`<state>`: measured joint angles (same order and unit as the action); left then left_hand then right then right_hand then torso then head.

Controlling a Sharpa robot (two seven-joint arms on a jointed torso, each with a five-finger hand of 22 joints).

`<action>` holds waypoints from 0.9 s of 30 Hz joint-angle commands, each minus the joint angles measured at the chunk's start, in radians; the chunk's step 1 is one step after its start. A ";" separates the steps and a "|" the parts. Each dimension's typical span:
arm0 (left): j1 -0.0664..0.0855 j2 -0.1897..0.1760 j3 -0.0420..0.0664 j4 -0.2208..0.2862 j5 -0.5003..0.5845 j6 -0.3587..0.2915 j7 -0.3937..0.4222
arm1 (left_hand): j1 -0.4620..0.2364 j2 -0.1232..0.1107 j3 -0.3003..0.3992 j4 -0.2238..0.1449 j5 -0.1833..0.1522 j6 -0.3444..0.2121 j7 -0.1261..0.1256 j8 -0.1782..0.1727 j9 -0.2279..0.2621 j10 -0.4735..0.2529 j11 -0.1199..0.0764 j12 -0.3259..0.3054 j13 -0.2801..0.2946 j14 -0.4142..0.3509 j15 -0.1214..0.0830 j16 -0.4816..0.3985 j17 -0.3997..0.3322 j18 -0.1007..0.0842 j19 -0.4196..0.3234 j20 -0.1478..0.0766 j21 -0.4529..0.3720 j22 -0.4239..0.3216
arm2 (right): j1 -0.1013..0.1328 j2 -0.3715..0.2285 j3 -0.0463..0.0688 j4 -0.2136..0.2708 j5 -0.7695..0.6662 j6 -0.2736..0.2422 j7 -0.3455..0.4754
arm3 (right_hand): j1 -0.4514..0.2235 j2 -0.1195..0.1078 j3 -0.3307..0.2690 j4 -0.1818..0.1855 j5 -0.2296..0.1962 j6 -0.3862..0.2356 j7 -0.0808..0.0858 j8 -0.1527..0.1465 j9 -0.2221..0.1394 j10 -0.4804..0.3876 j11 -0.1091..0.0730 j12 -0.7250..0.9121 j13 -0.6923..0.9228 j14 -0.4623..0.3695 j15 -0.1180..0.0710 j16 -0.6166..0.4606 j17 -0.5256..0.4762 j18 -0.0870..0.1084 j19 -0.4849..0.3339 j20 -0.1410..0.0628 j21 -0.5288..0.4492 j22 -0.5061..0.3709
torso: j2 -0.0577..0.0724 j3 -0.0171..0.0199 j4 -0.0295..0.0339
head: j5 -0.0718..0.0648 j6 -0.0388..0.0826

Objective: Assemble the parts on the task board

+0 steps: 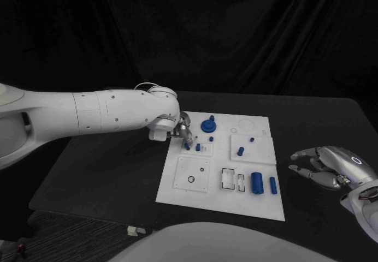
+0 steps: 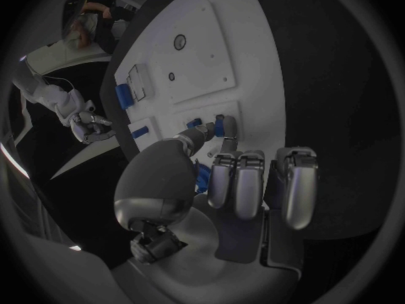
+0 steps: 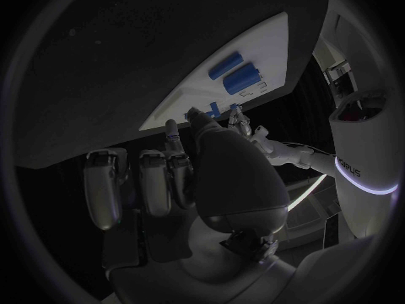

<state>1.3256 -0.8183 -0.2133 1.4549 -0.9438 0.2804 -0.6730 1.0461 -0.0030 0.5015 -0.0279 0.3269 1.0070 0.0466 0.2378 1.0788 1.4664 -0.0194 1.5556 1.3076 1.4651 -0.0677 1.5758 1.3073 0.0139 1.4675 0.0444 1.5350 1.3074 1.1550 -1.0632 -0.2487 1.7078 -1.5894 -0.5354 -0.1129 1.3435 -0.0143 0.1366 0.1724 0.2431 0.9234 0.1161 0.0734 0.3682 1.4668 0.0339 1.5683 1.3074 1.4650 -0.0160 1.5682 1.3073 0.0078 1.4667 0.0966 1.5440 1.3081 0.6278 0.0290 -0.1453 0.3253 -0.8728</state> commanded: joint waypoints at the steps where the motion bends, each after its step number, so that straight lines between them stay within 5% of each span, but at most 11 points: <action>1: -0.006 -0.002 -0.002 0.006 -0.004 0.019 -0.003 | -0.002 0.011 0.006 0.001 0.001 -0.001 -0.006 0.001 0.002 0.089 -0.007 -0.006 0.250 0.106 -0.006 -0.005 0.263 -0.004 0.083 -0.006 -0.003 0.250 | -0.003 0.000 0.000 0.000 -0.003 -0.001 -0.013 | 0.008 -0.003 0.004 0.002 0.004 0.006 0.002 0.000 -0.001 0.104 -0.001 0.003 0.263 0.106 -0.006 0.003 0.263 0.003 0.076 -0.006 -0.007 0.249 | 0.001 -0.0001 0.0004 | -0.001 0.000; 17: -0.017 -0.005 -0.002 0.010 -0.004 0.013 -0.002 | -0.008 0.014 0.004 0.008 0.000 -0.006 -0.003 -0.003 0.001 0.087 -0.006 -0.009 0.248 0.106 -0.006 -0.005 0.263 -0.003 0.080 -0.006 -0.008 0.249 | -0.003 0.000 0.000 0.000 -0.003 0.002 -0.014 | 0.008 -0.003 0.004 0.002 0.004 0.006 0.002 0.000 -0.001 0.104 -0.001 0.003 0.263 0.106 -0.006 0.003 0.263 0.003 0.076 -0.006 -0.007 0.249 | 0.000 0.0000 0.0009 | 0.002 0.000; 19: -0.017 -0.004 -0.002 0.009 -0.004 0.011 -0.002 | -0.025 0.019 -0.015 0.028 -0.066 -0.007 -0.003 -0.009 -0.003 0.087 -0.005 -0.009 0.248 0.106 -0.004 -0.005 0.263 -0.003 0.081 -0.004 -0.008 0.249 | -0.004 0.000 0.000 0.000 -0.003 0.002 -0.014 | 0.008 -0.003 0.004 0.002 0.004 0.006 0.002 0.000 -0.001 0.104 -0.001 0.003 0.263 0.106 -0.006 0.003 0.263 0.003 0.076 -0.006 -0.007 0.249 | 0.000 -0.0002 0.0008 | 0.003 0.000; 21: -0.017 -0.003 -0.002 0.009 -0.004 0.008 -0.002 | -0.032 0.020 -0.029 0.040 -0.084 -0.005 -0.002 -0.012 -0.005 0.087 -0.004 -0.009 0.248 0.106 -0.003 -0.005 0.263 -0.003 0.080 -0.003 -0.009 0.249 | -0.004 0.001 0.000 0.000 -0.003 0.003 -0.014 | 0.009 -0.002 0.004 0.002 0.005 0.007 0.002 0.000 -0.001 0.104 -0.001 0.003 0.263 0.106 -0.006 0.003 0.263 0.003 0.074 -0.006 -0.008 0.248 | 0.000 0.0001 0.0007 | 0.003 0.000; 25: -0.018 -0.002 -0.002 0.008 -0.004 0.005 -0.002 | -0.108 0.021 -0.117 0.133 -0.243 -0.024 0.015 -0.057 -0.052 0.086 0.010 -0.010 0.248 0.106 0.007 -0.005 0.263 -0.002 0.078 0.004 -0.013 0.247 | -0.004 0.001 0.000 0.000 -0.003 0.003 -0.014 | 0.009 -0.002 0.004 0.002 0.005 0.007 0.002 0.000 -0.001 0.104 -0.001 0.003 0.263 0.106 -0.006 0.003 0.263 0.003 0.074 -0.006 -0.008 0.248 | 0.000 -0.0001 0.0004 | 0.004 0.000; 27: -0.018 -0.002 -0.002 0.006 -0.004 0.007 -0.002 | -0.136 0.017 -0.157 0.166 -0.269 -0.024 0.020 -0.075 -0.077 0.086 0.016 -0.010 0.248 0.106 0.012 -0.005 0.263 -0.002 0.078 0.009 -0.014 0.247 | -0.004 0.001 0.000 0.000 -0.003 0.004 -0.014 | 0.009 -0.002 0.005 0.002 0.005 0.007 0.002 0.000 -0.001 0.104 -0.001 0.003 0.263 0.106 -0.006 0.003 0.263 0.003 0.075 -0.006 -0.008 0.248 | 0.000 0.0001 0.0002 | 0.005 0.000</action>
<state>1.3163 -0.8235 -0.2110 1.4610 -0.9481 0.2804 -0.6744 0.9132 0.0185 0.3385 0.1442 0.0613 0.9874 0.0633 0.1856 0.9992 1.4662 -0.0079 1.5519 1.3077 1.4666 -0.0573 1.5758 1.3073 0.0139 1.4647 0.0497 1.5234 1.3073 1.1537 -1.0621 -0.2487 1.7068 -1.5893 -0.5335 -0.1135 1.3435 -0.0143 0.1366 0.1723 0.2431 0.9234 0.1161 0.0734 0.3684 1.4668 0.0339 1.5682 1.3074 1.4650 -0.0160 1.5682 1.3073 0.0078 1.4667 0.0966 1.5392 1.3078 0.6277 0.0286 -0.1448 0.3294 -0.8727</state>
